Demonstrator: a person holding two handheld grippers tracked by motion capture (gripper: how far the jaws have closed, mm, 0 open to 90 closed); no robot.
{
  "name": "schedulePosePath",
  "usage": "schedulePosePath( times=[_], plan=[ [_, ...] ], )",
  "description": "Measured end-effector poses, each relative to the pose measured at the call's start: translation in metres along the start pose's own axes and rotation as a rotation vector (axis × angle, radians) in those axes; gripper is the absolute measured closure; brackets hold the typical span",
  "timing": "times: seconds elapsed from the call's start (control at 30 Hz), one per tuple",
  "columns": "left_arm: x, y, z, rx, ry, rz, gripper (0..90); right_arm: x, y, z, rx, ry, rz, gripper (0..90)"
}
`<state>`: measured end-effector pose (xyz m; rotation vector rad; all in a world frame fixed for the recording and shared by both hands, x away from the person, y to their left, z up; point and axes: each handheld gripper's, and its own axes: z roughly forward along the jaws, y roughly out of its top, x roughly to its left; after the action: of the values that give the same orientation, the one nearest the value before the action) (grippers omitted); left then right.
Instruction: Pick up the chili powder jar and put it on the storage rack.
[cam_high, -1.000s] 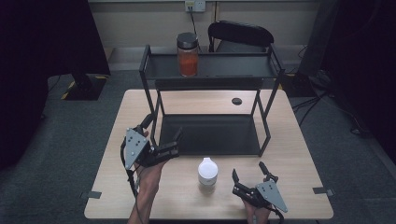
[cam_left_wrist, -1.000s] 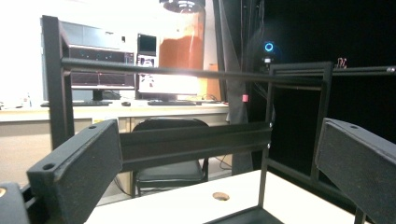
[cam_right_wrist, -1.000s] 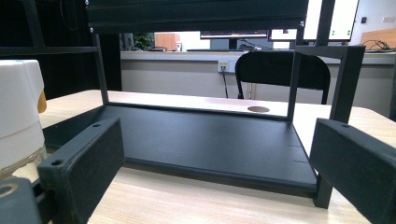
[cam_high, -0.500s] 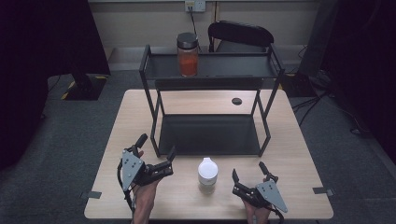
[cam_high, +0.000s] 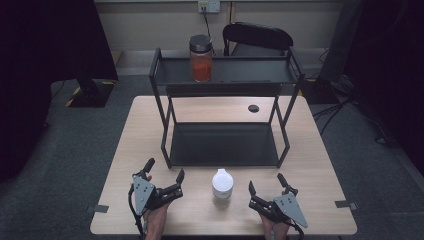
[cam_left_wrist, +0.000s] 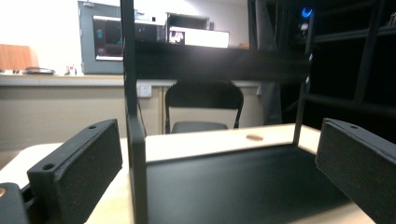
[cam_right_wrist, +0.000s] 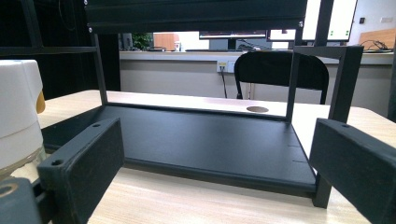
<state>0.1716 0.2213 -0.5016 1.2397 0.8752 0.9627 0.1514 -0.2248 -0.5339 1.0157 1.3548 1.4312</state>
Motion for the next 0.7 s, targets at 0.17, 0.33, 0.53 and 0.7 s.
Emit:
schedulePosePath(
  times=[0.17,0.33,0.53,0.7],
  plan=[
    [0.000,-0.017,-0.002,0.048,0.006,-0.013,0.0,0.000,0.000,0.000,0.000,0.000,0.000,2.3],
    [-0.001,-0.025,-0.004,0.056,0.006,-0.006,0.0,0.000,0.000,0.000,0.000,0.000,0.000,2.3],
    [-0.003,-0.031,-0.006,0.058,0.015,0.009,0.0,0.000,0.000,0.000,0.000,0.000,0.000,2.3],
    [-0.006,-0.031,-0.007,0.061,0.026,0.043,0.1,0.000,0.000,0.000,0.000,-0.001,0.000,2.3]
  ],
)
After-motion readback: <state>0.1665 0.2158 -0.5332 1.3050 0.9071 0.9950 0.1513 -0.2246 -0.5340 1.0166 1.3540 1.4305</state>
